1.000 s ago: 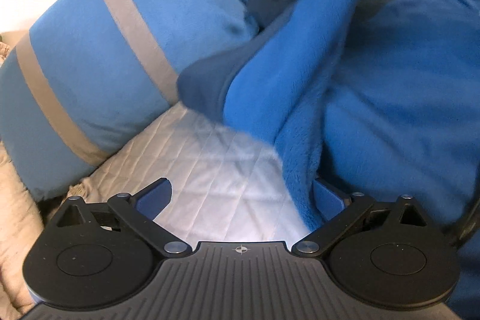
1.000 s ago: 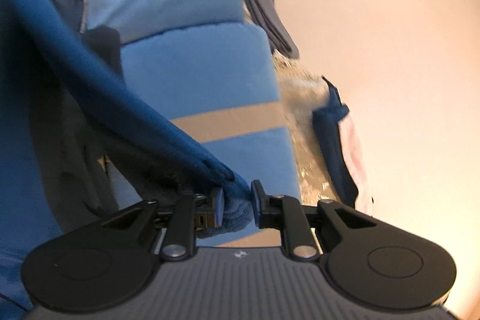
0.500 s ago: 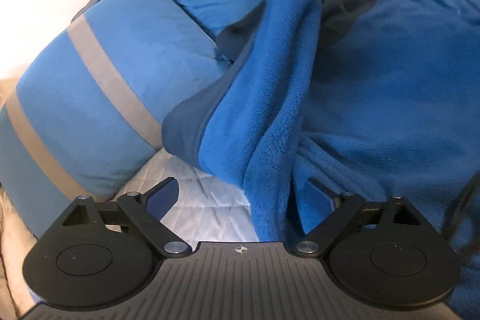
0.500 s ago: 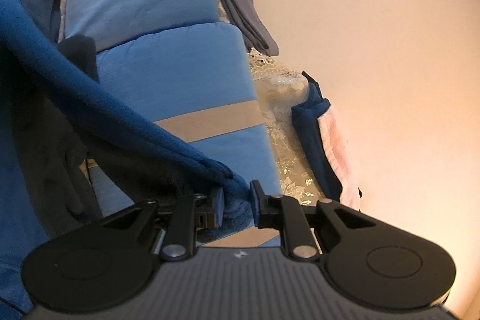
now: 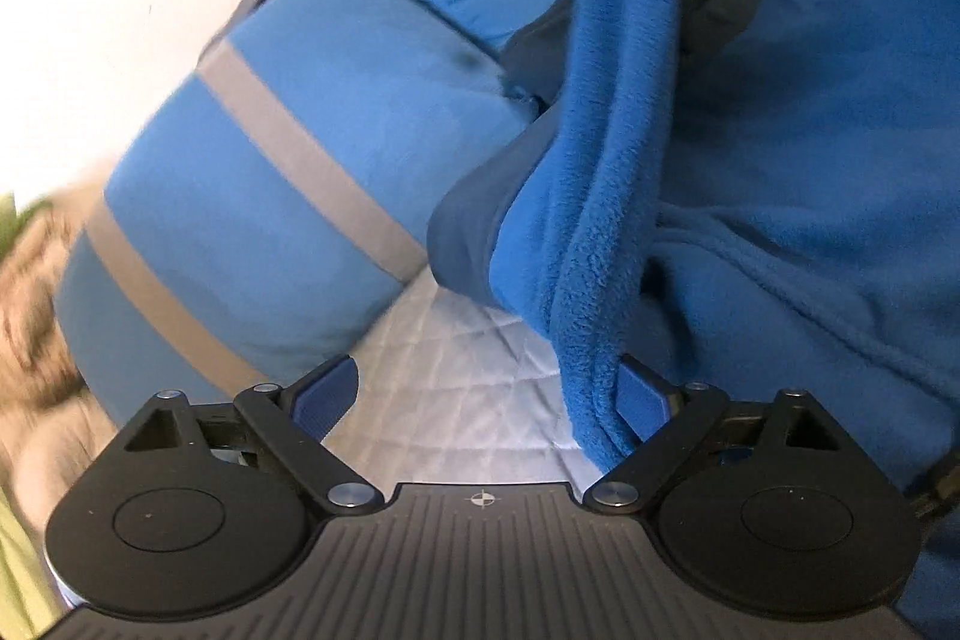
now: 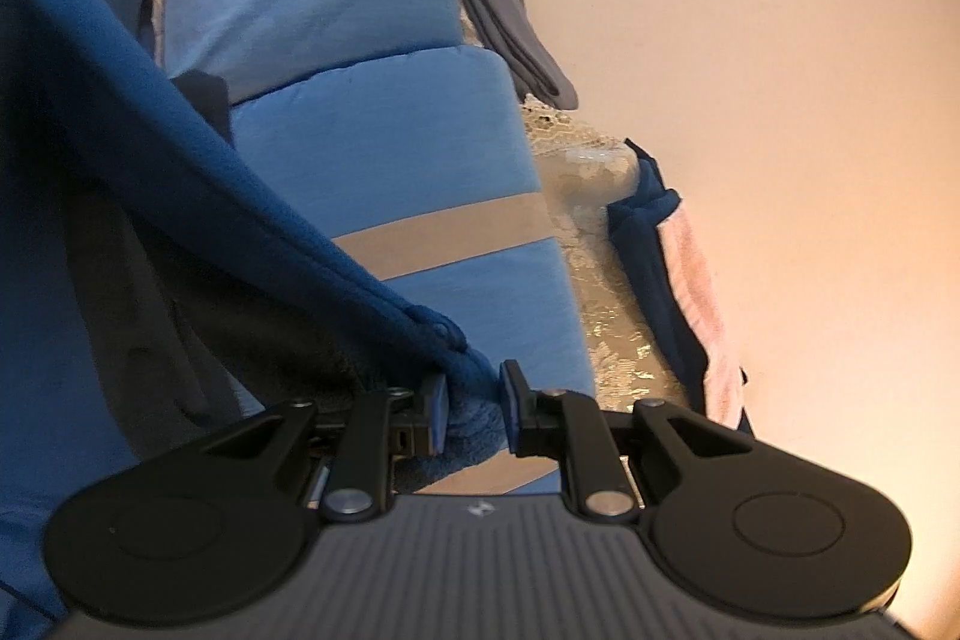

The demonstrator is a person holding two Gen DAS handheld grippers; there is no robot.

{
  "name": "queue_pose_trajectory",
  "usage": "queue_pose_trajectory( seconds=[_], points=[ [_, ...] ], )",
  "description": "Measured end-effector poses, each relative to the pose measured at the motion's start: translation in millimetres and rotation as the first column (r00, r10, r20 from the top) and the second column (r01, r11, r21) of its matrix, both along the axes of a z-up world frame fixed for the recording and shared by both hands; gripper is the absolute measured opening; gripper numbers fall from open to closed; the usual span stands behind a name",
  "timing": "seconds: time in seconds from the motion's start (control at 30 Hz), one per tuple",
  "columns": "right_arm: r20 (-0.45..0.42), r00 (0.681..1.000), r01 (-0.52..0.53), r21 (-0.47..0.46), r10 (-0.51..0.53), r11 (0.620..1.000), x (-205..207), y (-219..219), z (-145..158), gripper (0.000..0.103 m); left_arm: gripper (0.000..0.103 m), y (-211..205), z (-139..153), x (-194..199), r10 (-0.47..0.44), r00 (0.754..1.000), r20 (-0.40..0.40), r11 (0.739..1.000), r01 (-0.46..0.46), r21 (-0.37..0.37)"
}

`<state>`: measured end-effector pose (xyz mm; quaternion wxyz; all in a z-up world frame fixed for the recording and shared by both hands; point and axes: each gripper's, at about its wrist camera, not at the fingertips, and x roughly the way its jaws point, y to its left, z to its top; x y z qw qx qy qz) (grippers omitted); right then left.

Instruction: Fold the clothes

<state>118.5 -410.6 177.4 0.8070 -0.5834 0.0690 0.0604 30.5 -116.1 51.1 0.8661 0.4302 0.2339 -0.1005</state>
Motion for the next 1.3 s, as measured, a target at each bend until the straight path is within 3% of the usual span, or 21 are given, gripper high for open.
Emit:
queue_pose_trajectory(
  seconds=[0.13,0.3,0.37,0.43,0.73,1.03,1.3],
  points=[
    [0.006,1.0,-0.01,0.015,0.01,1.0,-6.9,-0.4,-0.1,0.034,0.092,-10.8,-2.5,-8.5,-0.056,0.998,0.011,0.998,0.055,0.032],
    [-0.008,1.0,-0.011,0.031,0.012,0.999,-7.5,-2.8,2.4,0.034,0.091,-23.3,-0.2,-15.7,-0.116,0.993,-0.013,0.993,0.116,-0.016],
    [-0.01,1.0,-0.011,0.034,0.012,0.999,-6.9,-3.4,2.0,0.034,0.086,-29.9,-5.1,-14.1,-0.135,0.991,-0.013,0.991,0.135,0.012],
    [-0.011,1.0,-0.01,0.038,0.01,0.999,-6.5,-4.1,1.2,0.034,0.066,-35.7,-11.5,-12.4,-0.147,0.989,-0.015,0.988,0.148,0.049],
    [-0.052,0.999,-0.004,0.058,0.006,0.998,-0.7,-11.3,-4.3,0.034,0.014,-32.3,-24.4,-11.6,-0.153,0.988,-0.023,0.984,0.155,0.088],
    [-0.184,0.983,0.012,0.076,0.002,0.997,7.2,-25.4,-28.6,0.034,0.01,-14.0,-10.8,-5.0,-0.109,0.994,-0.03,0.993,0.11,0.031],
    [-0.312,0.949,-0.022,0.057,0.038,0.998,-25.6,-41.5,-61.7,0.036,0.01,-7.4,-7.1,10.8,-0.075,0.995,-0.059,0.997,0.076,0.022]
  ],
)
